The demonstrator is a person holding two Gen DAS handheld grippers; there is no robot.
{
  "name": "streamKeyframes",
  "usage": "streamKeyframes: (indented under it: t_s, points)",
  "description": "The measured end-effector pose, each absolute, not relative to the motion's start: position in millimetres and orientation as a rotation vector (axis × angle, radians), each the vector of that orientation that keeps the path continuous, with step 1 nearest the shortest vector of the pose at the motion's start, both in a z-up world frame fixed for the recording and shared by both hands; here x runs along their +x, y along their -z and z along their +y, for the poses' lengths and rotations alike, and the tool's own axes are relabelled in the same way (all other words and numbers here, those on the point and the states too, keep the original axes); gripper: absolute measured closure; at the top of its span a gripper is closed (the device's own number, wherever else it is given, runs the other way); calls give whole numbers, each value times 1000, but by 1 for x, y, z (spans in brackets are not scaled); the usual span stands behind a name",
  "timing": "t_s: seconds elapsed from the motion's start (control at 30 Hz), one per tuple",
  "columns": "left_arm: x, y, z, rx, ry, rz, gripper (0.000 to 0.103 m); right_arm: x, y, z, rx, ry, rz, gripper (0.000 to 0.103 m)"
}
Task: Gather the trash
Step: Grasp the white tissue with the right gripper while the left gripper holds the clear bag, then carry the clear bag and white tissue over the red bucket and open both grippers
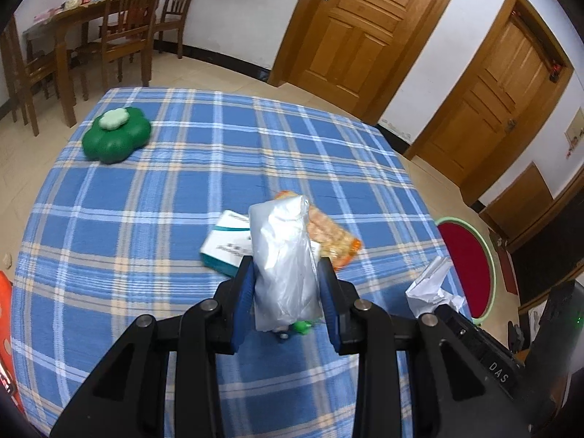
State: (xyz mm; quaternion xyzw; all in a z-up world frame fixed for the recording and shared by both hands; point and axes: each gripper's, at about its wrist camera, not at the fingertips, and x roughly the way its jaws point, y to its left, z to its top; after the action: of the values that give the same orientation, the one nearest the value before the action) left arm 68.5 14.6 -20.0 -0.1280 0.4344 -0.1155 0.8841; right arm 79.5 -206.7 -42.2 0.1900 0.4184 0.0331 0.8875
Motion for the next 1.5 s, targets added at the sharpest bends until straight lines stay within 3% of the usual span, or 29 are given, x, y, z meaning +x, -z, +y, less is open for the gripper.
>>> streamKeyframes:
  t_s: [0.77,1.5]
  points:
    - [71,-4,-110,-105,453,923,68,37,21,-313,544,102,724,92]
    - [101,21,-251,77,619,987,68,19,55,-415,688,288,718,92]
